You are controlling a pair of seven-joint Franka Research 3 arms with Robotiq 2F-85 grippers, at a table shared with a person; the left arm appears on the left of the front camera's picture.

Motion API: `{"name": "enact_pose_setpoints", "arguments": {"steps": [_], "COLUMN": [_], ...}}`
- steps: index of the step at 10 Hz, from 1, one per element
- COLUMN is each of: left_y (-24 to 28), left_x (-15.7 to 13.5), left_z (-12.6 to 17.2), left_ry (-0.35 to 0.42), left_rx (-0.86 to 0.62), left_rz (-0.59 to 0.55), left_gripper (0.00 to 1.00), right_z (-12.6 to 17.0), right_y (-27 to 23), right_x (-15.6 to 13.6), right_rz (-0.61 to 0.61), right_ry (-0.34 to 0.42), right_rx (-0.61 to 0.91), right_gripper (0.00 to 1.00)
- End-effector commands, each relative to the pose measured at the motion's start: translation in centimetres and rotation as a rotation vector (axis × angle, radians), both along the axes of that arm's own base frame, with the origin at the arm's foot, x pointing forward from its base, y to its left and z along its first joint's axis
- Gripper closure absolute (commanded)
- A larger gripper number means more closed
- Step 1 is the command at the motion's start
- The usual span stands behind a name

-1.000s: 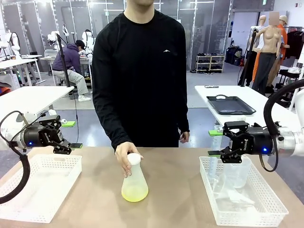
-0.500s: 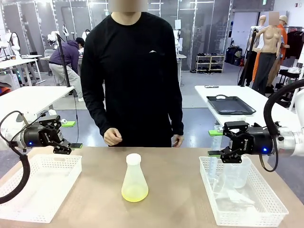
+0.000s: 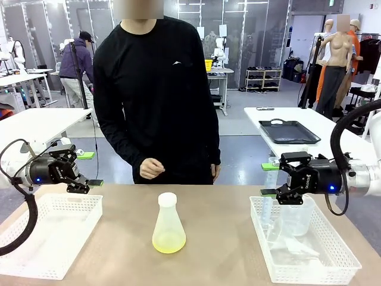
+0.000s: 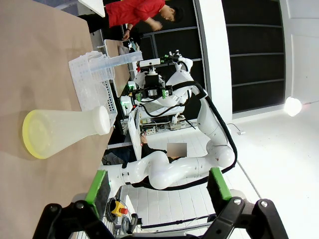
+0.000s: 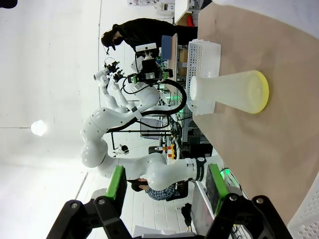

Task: Prepare the solutions needed for the experiment.
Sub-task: When the human places the Big flask in the center of the table, pick up the Big flask and place it in the left Organizing basket.

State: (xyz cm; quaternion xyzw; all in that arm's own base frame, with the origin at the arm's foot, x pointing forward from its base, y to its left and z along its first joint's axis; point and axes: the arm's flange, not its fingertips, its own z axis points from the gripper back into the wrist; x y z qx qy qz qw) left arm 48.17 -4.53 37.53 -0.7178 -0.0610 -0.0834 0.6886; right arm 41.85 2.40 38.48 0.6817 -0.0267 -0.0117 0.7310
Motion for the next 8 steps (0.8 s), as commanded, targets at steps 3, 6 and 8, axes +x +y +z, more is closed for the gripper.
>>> {"name": "enact_pose_setpoints", "arguments": {"steps": [3,6,8], "left_y": [-0.03,-0.03,-0.03], "left_x": [-0.17,-0.17,-0.17], "left_z": [0.15,0.15,0.15], "left_ry": [-0.004,-0.004,-0.004], "left_rx": [-0.011,-0.011,-0.011], "left_rz": [-0.006,-0.006,-0.006], "left_gripper": [0.00,0.00,0.00], "right_z": [-0.07,-0.07,-0.07], "right_y": [0.06,0.06,0.06], "right_x": [-0.12,-0.12,-0.12], "right_rz": [-0.005,-0.005,-0.005], "right_ry": [-0.011,-0.011,-0.011], "right_rx": [0.002,0.002,0.002], "right_gripper": [0.19,0.19,0.19]}}
